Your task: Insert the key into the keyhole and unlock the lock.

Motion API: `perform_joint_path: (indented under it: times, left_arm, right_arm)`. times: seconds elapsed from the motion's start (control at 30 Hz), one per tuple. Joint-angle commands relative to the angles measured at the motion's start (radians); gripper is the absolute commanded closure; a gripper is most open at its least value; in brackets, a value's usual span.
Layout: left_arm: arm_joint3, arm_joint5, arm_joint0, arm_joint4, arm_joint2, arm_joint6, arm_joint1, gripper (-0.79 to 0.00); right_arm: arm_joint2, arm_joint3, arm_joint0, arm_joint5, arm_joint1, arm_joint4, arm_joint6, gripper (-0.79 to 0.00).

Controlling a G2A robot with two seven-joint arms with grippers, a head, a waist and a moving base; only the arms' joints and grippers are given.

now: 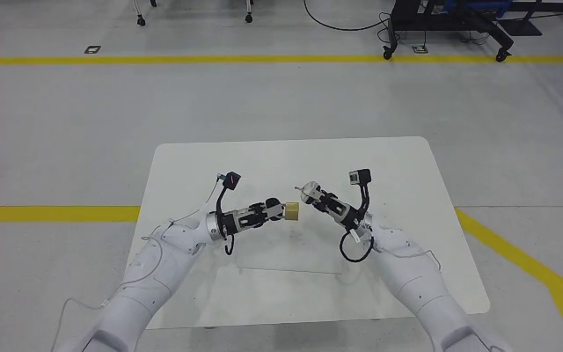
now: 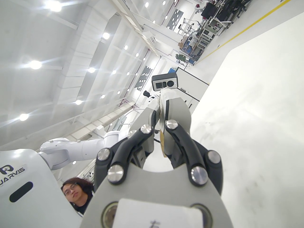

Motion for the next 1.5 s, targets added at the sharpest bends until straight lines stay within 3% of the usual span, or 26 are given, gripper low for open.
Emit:
perform_joint_path:
  times: [0.0, 0.23, 0.43, 0.8, 1.1, 1.2, 1.37, 1.47]
  left_arm:
    - [-0.002, 0.001, 0.001, 0.0, -0.004, -0.002, 0.002, 0.0]
    - [-0.003, 0.001, 0.004, 0.046, -0.013, 0.033, 0.005, 0.0]
    - [-0.014, 0.013, 0.005, 0.122, -0.008, 0.083, 0.002, 0.0]
    - [-0.035, 0.021, 0.017, 0.191, -0.012, 0.133, 0.004, 0.0]
    - [-0.051, 0.06, 0.028, 0.29, -0.036, 0.217, 0.012, 0.0]
    - [-0.065, 0.001, 0.045, 0.219, -0.043, 0.204, 0.013, 0.0]
    - [-0.119, 0.001, 0.088, -0.126, -0.042, -0.016, 0.022, 0.0]
    - [-0.098, 0.011, 0.087, -0.245, -0.011, -0.051, 0.024, 0.0]
  right_arm:
    - [-0.005, 0.005, 0.001, 0.008, -0.004, -0.003, 0.004, 0.0]
    - [-0.018, 0.002, -0.004, 0.026, -0.022, 0.04, 0.043, 0.0]
    - [-0.015, -0.016, -0.021, 0.081, -0.037, 0.211, 0.169, 0.0]
    - [-0.003, -0.043, -0.021, 0.075, -0.033, 0.138, 0.162, 0.0]
    - [-0.008, -0.161, -0.052, 0.087, -0.021, 0.075, 0.174, 0.0]
    - [0.0, -0.198, -0.07, 0.091, -0.011, 0.069, 0.179, 0.0]
    - [0.044, -0.291, -0.112, 0.061, 0.019, 0.038, 0.148, 0.0]
    - [0.079, -0.353, -0.148, 0.05, 0.042, 0.043, 0.138, 0.0]
